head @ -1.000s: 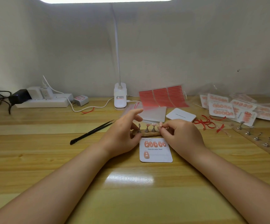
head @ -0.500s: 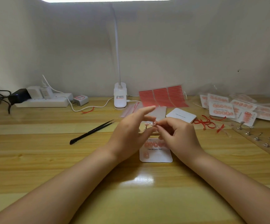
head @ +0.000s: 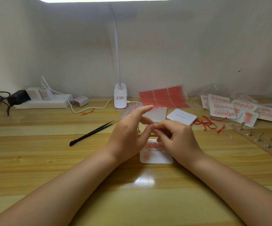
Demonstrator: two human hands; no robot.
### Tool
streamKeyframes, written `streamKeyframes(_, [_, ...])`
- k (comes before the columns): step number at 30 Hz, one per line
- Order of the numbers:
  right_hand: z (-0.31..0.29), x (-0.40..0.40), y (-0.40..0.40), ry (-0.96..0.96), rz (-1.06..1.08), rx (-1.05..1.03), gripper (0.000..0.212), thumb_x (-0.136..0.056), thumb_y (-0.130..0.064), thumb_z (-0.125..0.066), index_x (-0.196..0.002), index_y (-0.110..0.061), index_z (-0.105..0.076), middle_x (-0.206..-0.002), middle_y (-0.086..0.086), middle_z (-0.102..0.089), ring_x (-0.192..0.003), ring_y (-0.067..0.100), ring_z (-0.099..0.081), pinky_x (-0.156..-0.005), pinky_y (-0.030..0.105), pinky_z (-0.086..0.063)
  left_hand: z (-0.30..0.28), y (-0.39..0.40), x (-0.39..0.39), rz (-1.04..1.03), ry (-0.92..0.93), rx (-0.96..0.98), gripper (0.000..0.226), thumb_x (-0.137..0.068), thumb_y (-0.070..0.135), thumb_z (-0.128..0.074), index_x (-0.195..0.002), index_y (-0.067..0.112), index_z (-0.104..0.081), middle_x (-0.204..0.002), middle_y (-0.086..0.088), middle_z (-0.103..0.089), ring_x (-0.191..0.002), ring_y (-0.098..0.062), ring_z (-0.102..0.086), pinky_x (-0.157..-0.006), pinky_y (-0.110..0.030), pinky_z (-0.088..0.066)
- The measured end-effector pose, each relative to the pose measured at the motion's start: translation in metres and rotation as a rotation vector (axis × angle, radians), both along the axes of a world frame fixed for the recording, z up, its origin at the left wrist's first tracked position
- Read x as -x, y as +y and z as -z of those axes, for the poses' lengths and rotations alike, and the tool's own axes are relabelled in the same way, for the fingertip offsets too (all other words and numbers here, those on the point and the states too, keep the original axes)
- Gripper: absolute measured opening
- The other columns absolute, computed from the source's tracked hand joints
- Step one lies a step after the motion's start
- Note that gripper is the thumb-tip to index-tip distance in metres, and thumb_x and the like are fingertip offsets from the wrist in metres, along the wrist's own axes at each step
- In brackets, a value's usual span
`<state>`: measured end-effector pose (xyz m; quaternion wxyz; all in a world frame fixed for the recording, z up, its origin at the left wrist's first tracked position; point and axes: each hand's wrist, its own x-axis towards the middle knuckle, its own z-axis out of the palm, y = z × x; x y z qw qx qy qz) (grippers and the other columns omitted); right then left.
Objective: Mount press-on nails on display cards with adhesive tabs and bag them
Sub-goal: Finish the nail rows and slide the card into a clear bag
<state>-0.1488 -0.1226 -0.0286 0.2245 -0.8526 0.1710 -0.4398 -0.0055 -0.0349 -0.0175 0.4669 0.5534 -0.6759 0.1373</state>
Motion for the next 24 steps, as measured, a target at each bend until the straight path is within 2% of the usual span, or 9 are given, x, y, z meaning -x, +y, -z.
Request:
streamKeyframes(3, [0.0001, 0.0001, -0.0004, 0.007, 0.018, 0.027, 0.008, -0.085, -0.006, -0.072, -0.093, -0.003, -0.074, -0.079, 0.005, -0.07, -0.068, 0.02, -0.067, -0.065, 0.041, -0.054, 0.0018, 0.0007, 0.0008, 0.016, 0.008, -0.033, 0.05, -0.081, 0.005, -0.076, -0.126, 0.001, -0.054, -0.092, -0.003, -0.071, -0.087, -0.019, -0.068, -0.077, -0.044, -0.054])
streamKeyframes(10, [0.0002, -0.0003, -0.0015, 0.04, 0.017, 0.057, 0.009, -0.085, -0.005, -0.071, -0.093, -0.001, -0.073, -0.076, 0.007, -0.069, -0.068, 0.021, -0.065, -0.066, 0.039, -0.052, 0.0014, -0.0007, -0.0008, 0.019, 0.072, -0.049, 0.051, -0.079, 0.007, -0.079, -0.123, 0.004, -0.054, -0.091, -0.001, -0.069, -0.084, -0.012, -0.065, -0.08, -0.031, -0.052])
streamKeyframes(18, [0.0, -0.0002, -0.0012, 0.049, 0.003, 0.019, 0.008, -0.086, -0.007, -0.071, -0.091, -0.002, -0.073, -0.073, 0.007, -0.069, -0.065, 0.021, -0.066, -0.063, 0.04, -0.052, 0.0006, 0.0003, 0.001, -0.001, 0.025, -0.004, 0.045, -0.077, 0.004, -0.079, -0.116, -0.002, -0.057, -0.086, -0.005, -0.068, -0.081, -0.018, -0.065, -0.078, -0.034, -0.051])
streamKeyframes(24, [0.0, -0.001, 0.0001, 0.039, 0.014, -0.033, 0.006, -0.087, -0.011, -0.071, -0.086, -0.005, -0.072, -0.065, -0.001, -0.065, -0.059, 0.011, -0.062, -0.057, 0.029, -0.049, -0.0001, 0.0, 0.0012, -0.014, -0.001, 0.031, 0.044, -0.077, 0.005, -0.078, -0.115, -0.004, -0.058, -0.085, -0.006, -0.068, -0.081, -0.016, -0.064, -0.08, -0.031, -0.051])
